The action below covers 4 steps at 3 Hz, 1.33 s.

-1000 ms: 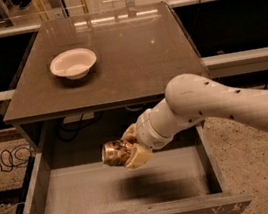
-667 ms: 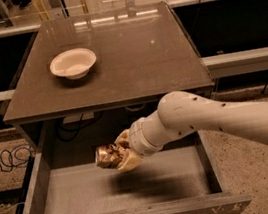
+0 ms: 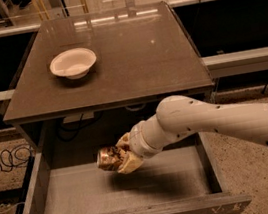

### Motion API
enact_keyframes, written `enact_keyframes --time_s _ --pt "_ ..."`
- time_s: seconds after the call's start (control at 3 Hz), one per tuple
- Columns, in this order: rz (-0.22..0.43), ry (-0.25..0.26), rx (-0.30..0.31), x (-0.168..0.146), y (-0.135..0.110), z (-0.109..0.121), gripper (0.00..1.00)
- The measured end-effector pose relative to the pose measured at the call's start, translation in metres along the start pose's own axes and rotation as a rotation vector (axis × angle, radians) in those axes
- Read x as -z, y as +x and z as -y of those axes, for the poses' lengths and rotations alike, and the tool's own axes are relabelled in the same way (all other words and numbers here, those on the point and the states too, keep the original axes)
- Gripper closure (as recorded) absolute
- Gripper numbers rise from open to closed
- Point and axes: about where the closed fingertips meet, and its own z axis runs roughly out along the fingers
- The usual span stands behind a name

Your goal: Place orange can into top drawer

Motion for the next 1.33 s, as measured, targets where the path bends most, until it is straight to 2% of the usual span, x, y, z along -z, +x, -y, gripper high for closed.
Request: enact_keyframes --time_s 1.33 --pt "-0.023 -0.001 -0.055 -0.03 0.026 0.009 1.0"
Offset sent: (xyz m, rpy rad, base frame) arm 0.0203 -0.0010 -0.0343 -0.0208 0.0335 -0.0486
